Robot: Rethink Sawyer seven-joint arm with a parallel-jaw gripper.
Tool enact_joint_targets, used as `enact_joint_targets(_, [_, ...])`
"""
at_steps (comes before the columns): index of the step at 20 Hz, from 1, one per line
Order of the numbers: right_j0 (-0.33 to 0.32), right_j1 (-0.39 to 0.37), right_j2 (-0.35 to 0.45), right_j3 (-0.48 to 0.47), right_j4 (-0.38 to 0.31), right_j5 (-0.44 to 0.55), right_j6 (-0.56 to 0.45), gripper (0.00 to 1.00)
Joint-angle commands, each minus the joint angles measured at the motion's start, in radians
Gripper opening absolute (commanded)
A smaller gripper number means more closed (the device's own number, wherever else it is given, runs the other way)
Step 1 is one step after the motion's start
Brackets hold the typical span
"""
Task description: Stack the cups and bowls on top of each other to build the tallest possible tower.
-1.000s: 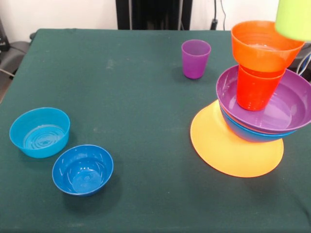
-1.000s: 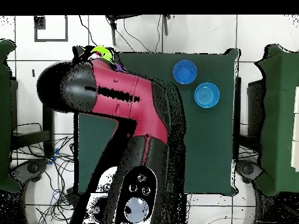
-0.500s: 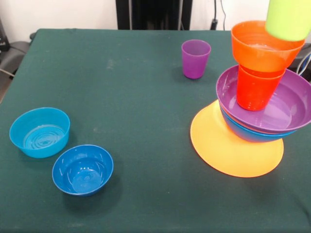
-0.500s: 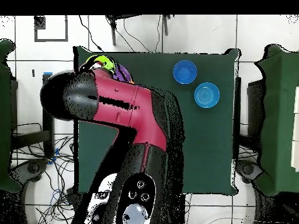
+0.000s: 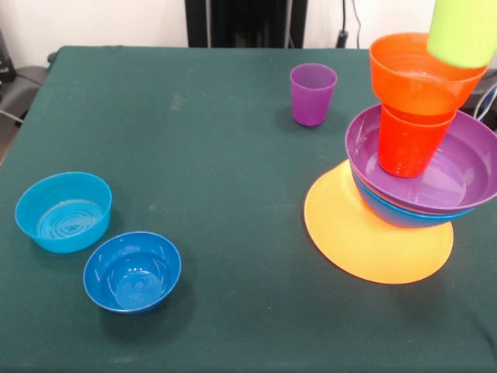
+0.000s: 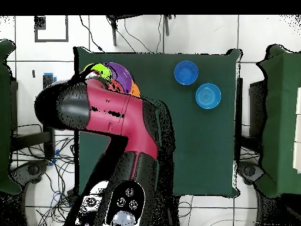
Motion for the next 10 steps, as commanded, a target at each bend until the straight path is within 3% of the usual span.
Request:
enact_joint_targets(1, [0.026,0.028,0.028,0.115,0.002,-0.042,0.218,0.00])
enact_joint_targets(10, [0.041,0.027,0.022,0.135,0.015,-0.055,0.214,0.00])
